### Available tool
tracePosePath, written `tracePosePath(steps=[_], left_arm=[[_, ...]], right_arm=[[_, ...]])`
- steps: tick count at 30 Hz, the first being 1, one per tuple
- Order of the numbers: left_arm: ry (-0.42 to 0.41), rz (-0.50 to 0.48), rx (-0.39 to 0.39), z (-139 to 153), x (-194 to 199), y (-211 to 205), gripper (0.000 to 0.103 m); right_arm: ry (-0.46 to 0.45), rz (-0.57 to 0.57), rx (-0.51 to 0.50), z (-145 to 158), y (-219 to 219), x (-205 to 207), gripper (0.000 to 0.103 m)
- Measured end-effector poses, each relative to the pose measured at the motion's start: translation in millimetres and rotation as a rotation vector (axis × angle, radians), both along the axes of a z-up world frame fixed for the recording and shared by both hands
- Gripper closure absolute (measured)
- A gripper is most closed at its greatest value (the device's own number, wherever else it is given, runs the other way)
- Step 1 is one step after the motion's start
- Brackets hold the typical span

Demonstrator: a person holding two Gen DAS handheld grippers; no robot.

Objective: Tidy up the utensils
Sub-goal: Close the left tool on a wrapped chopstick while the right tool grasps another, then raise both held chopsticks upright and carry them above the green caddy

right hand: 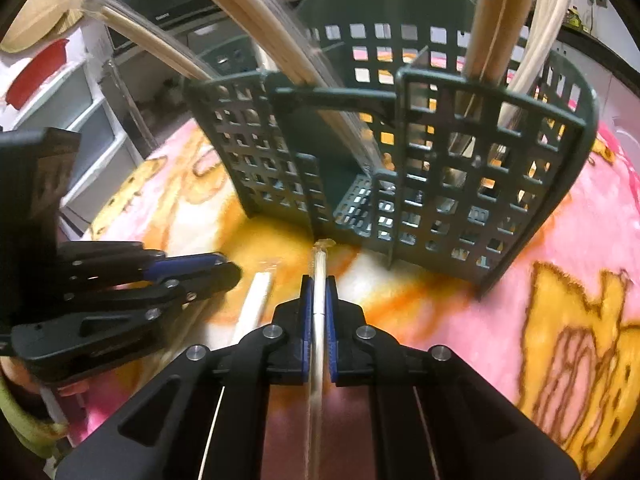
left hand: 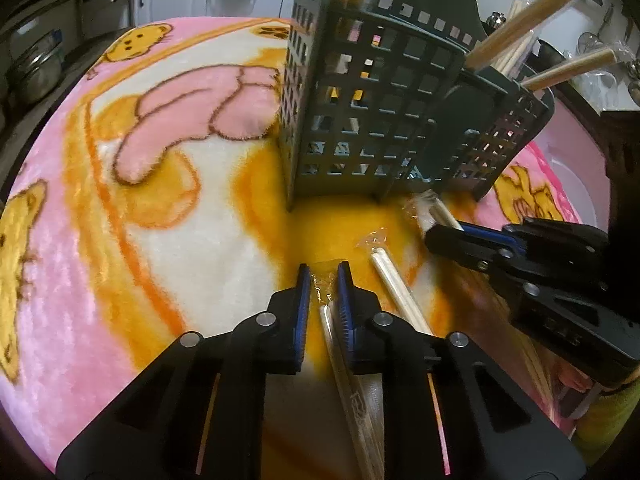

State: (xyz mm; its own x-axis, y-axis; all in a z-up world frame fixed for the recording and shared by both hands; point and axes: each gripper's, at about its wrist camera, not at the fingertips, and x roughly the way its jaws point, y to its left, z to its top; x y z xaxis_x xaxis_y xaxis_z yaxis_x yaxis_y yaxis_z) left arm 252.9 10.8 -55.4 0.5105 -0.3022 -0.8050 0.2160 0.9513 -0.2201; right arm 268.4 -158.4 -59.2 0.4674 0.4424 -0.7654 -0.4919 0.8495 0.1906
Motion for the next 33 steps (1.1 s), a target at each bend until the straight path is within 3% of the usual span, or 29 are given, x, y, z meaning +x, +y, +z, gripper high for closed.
tracePosePath(steps=[13,33], left_arm=[[-0.058,0.011,-0.042,26.4,-16.1,6.5,0.102],[-0.291,-0.007,-0.088,114.0,-46.2,-5.2,0.102]], right_arm=[[-0.085,0.024,0.044,41.4,-11.0,-25.4,0.097],[-0.217,0.020,0.107,91.4,-24.3,-53.1,0.097]])
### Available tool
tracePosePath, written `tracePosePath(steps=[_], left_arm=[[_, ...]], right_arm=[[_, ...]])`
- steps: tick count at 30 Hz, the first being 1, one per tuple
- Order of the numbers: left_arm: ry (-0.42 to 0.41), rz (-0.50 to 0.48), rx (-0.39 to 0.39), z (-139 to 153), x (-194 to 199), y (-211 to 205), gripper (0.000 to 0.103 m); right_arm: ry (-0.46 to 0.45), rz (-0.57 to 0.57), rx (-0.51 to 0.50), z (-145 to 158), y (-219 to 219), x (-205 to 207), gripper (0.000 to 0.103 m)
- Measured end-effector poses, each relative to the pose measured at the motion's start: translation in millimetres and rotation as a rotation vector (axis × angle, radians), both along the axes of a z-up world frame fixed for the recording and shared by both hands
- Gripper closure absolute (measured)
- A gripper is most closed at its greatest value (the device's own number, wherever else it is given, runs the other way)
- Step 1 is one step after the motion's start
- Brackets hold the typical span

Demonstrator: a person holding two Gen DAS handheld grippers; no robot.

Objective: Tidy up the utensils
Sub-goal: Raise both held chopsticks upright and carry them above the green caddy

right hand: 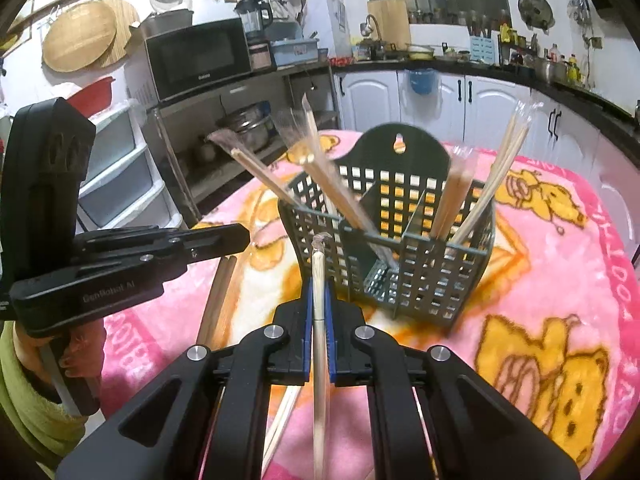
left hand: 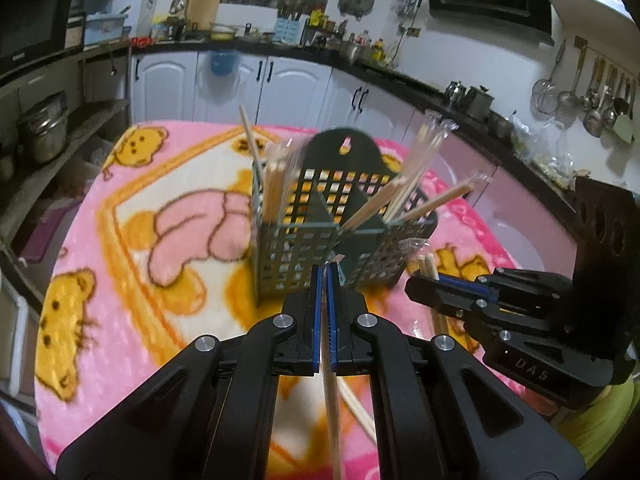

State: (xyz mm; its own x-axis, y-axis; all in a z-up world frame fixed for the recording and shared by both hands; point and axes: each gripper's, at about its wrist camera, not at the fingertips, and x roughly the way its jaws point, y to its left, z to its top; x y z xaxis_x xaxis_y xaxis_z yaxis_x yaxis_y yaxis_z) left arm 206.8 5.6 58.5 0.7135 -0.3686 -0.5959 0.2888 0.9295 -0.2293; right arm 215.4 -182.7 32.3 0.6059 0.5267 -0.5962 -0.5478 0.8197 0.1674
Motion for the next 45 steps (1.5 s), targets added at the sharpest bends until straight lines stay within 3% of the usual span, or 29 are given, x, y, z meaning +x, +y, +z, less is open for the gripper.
tracePosePath(steps=[17,45], left_arm=[[-0.117,-0.016,-0.028,47.7,-8.8,-7.4,0.102],[-0.272,-0.024,-0.046,107.3,-6.6,-17.7,0.102]], right_arm=[[-0.108,-0.036,0.063,33.0,-21.2,-20.0,0.097],[-0.240,-0.112,0.152,83.4,-51.5,-16.3,0.097]])
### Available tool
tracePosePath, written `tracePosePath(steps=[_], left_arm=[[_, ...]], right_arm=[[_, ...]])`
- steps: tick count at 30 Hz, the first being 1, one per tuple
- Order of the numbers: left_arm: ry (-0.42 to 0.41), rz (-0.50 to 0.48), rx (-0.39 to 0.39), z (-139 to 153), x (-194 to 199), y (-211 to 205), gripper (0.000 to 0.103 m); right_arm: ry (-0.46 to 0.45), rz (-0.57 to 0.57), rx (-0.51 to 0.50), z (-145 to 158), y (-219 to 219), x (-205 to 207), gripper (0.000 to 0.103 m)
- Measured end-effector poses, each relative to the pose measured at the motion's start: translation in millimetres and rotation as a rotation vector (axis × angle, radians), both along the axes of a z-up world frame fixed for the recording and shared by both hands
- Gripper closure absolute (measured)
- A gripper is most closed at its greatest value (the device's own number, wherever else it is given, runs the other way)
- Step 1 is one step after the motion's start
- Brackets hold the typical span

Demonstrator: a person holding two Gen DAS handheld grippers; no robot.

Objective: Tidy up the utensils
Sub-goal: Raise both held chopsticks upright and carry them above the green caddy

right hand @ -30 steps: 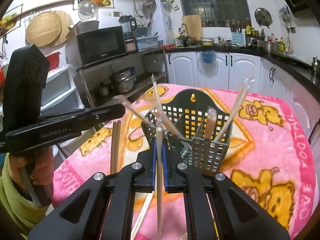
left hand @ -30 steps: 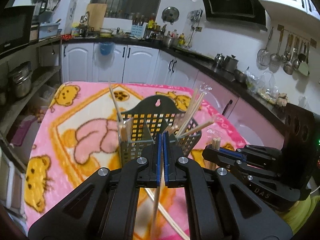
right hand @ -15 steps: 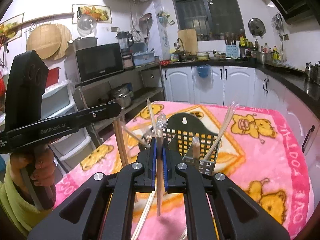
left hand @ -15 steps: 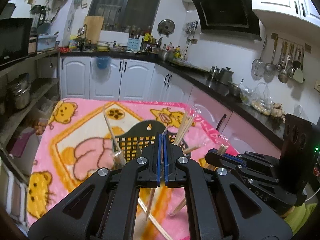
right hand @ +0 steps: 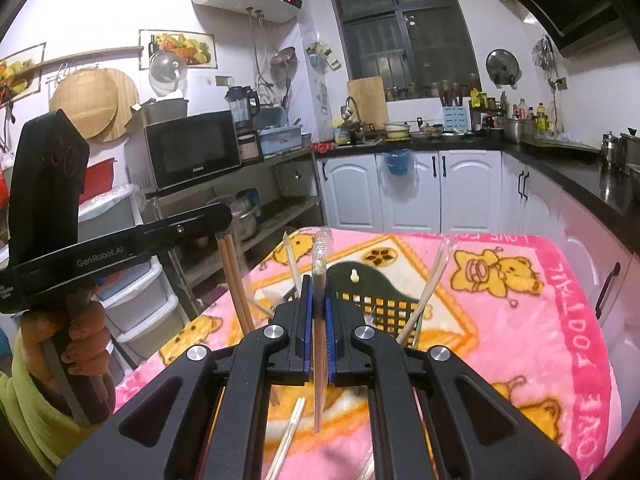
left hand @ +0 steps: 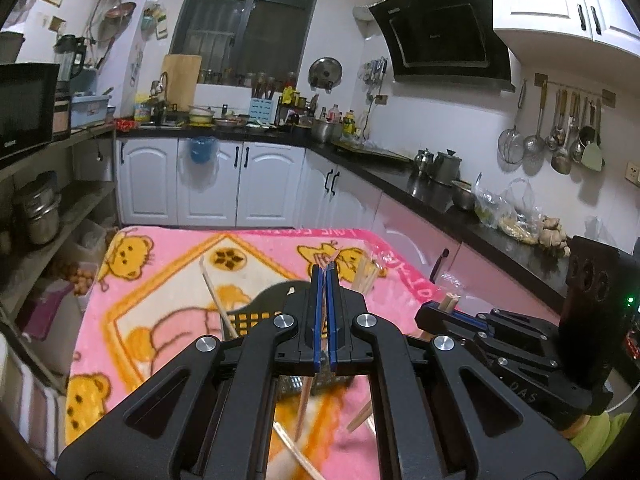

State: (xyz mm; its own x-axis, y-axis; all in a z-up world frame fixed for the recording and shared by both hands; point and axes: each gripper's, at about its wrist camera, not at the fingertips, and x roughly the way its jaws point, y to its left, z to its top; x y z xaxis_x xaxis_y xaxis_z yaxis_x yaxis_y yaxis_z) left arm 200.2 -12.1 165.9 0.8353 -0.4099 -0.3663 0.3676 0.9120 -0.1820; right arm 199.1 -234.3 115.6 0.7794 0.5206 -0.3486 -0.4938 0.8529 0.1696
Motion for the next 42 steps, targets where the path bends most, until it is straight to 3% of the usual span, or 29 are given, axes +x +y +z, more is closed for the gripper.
tracePosePath(steps=[27,42], left_arm=[[-0.183,0.094,-0.035,63.6,19.2,12.3,0.102],[-0.164,0.125,-0.086,53.1,51.5,19.4,0.102]], right_arm=[[-0.159,-0.048,0.026,62.2,3.5,29.0,0.097],[-0.174,-0.080,0.021,65.6,13.3,60.2,0.097]])
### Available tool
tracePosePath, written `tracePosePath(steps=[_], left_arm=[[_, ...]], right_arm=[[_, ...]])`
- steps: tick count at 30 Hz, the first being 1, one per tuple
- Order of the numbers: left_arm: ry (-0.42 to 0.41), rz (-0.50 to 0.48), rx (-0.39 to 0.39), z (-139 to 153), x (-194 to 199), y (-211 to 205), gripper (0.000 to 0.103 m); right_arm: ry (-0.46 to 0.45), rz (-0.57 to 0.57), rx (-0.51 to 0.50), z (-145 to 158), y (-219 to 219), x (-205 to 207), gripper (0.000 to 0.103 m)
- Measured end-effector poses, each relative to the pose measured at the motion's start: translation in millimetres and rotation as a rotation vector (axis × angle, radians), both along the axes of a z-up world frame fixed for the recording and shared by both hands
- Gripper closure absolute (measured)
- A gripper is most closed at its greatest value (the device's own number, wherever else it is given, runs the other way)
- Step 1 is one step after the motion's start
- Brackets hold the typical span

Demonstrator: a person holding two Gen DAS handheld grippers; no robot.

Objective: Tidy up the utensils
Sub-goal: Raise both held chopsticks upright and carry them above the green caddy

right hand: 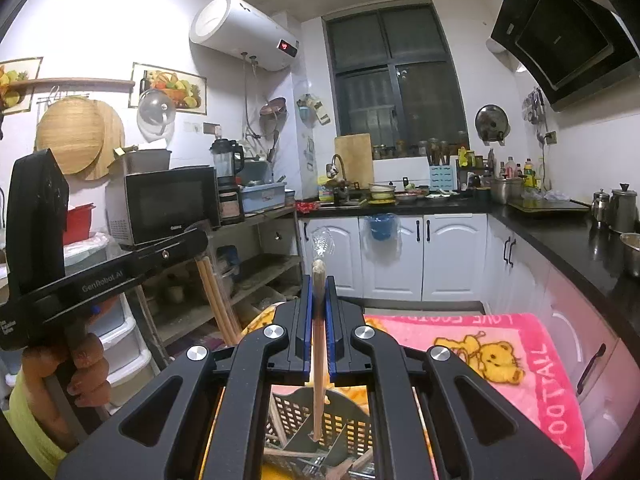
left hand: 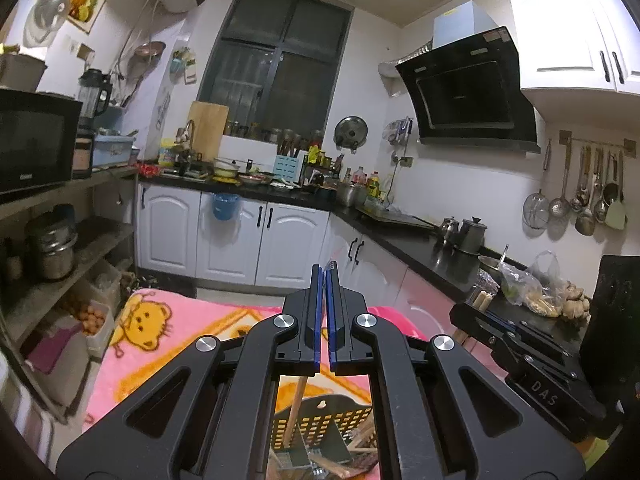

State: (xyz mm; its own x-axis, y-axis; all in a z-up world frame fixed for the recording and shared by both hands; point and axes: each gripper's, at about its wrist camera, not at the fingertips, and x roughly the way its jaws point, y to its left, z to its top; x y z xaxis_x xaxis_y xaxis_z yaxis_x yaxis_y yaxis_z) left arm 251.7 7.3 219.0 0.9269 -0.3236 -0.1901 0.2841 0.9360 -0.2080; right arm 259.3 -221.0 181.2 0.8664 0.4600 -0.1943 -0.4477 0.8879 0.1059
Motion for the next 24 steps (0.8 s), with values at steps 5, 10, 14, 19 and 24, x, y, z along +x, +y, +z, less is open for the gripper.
tracePosePath(steps=[5,10,14,19,24], left_arm=[[0.028,0.007,-0.017,-9.9,11.1,1.7,0.102],[0.056,0.005,-0.021,-23.5,20.4,3.2,0.102],[0.077,0.002,-0.019,-35.6,25.3,2.3,0.102],[0.114,-0.008,-0.004,-50.5,32.6,0.9,0.102],[0.147,-0.018,0.012,-64.7,39.3,-1.7,0.102]], right_arm=[[0.022,-0.005,-0.018,-9.7,8.1,8.1,0.097],[0.052,-0.009,-0.042,-23.7,15.6,15.9,0.097],[0.071,-0.010,-0.051,-33.2,20.0,21.1,0.097],[0.084,-0.015,-0.075,-44.8,26.0,24.1,0.097],[0.115,-0.012,-0.091,-58.4,30.1,27.9,0.097]])
